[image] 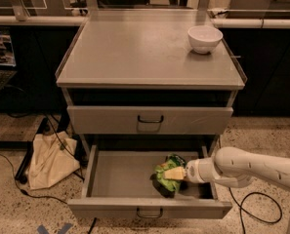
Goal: Place green rice chip bag into middle drawer
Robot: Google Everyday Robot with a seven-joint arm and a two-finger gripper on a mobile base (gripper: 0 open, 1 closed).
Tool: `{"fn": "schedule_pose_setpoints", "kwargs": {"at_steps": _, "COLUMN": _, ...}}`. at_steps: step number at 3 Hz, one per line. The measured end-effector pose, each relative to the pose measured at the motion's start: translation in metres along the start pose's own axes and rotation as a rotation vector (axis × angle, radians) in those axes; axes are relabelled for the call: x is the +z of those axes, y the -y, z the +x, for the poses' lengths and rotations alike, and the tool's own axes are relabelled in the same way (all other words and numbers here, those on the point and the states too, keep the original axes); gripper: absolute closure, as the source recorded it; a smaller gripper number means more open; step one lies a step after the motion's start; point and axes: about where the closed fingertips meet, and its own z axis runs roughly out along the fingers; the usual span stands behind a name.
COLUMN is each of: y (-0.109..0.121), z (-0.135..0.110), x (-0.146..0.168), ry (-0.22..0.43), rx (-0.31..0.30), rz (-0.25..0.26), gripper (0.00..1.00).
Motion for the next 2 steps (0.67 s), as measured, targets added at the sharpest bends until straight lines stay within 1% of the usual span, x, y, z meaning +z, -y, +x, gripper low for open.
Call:
{"fn": "schedule_pose_setpoints", "kwargs": {"at_steps": 1, "y": 0.0000, "z": 0.0000, "x": 0.0001, "ry": 0.000, "rx": 0.000, "rz": 0.000, "gripper": 0.00}}
{"fn": "schedule_pose_setpoints", "kwargs": {"at_steps": 2, "y": -0.0001, "z": 0.0000, "x": 0.0001, "ry": 0.000, "rx": 0.000, "rz": 0.000, "gripper": 0.00}}
